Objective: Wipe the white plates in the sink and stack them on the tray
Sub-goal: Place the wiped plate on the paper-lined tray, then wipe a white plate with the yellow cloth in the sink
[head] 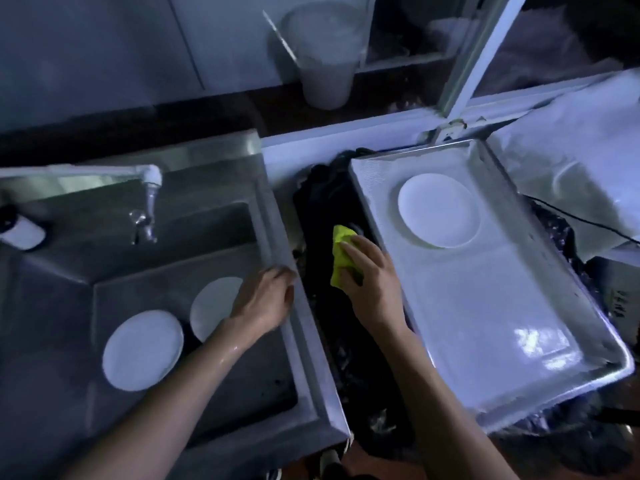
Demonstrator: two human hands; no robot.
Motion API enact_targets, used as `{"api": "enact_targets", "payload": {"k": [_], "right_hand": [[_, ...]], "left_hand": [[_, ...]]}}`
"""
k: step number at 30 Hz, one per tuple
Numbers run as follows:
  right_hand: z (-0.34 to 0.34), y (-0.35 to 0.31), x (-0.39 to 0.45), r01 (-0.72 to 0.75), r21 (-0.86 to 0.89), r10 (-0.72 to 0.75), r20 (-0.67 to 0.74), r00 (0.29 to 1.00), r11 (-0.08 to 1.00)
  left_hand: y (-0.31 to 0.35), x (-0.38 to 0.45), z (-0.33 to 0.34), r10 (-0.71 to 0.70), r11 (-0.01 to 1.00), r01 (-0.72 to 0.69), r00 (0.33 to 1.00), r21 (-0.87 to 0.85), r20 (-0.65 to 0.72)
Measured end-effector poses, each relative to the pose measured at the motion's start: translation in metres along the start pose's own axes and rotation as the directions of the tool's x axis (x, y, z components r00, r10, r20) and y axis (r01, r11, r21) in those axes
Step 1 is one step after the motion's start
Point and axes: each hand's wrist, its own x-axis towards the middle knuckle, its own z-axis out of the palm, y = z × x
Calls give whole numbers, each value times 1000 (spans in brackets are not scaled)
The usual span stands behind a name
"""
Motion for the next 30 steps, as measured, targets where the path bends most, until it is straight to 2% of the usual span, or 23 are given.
{"api": "enact_targets", "payload": {"k": [4, 8, 12, 14, 16, 18, 23, 30], "right_hand": [[53, -48, 0, 85, 17, -86, 113, 990, 996], [109, -80, -5, 101, 30, -105, 239, 965, 994], [163, -97, -10, 117, 29, -120, 344, 931, 993], [191, -100, -12, 116, 17, -114, 384, 916, 993], [217, -100, -13, 101, 16, -98, 418, 903, 995], [241, -98, -15, 90, 8, -84, 453, 888, 996], [292, -85, -17, 72, -13, -57, 489, 870, 997], [326, -67, -23, 48, -18, -31, 515, 856, 999]], "left_hand": [[-62, -50, -15, -234, 972, 233, 967, 17, 101], [-119, -86, -14, -413, 907, 421, 896, -14, 163], [-172, -109, -1, -585, 780, 607, 793, -150, 169], [-198, -115, 9, -649, 688, 685, 729, -240, 218], [-223, -116, 20, -690, 579, 744, 665, -335, 286], [-247, -114, 32, -710, 516, 765, 634, -386, 308], [-286, -106, 67, -712, 464, 767, 621, -444, 327], [-315, -96, 99, -709, 352, 812, 556, -466, 434]]}}
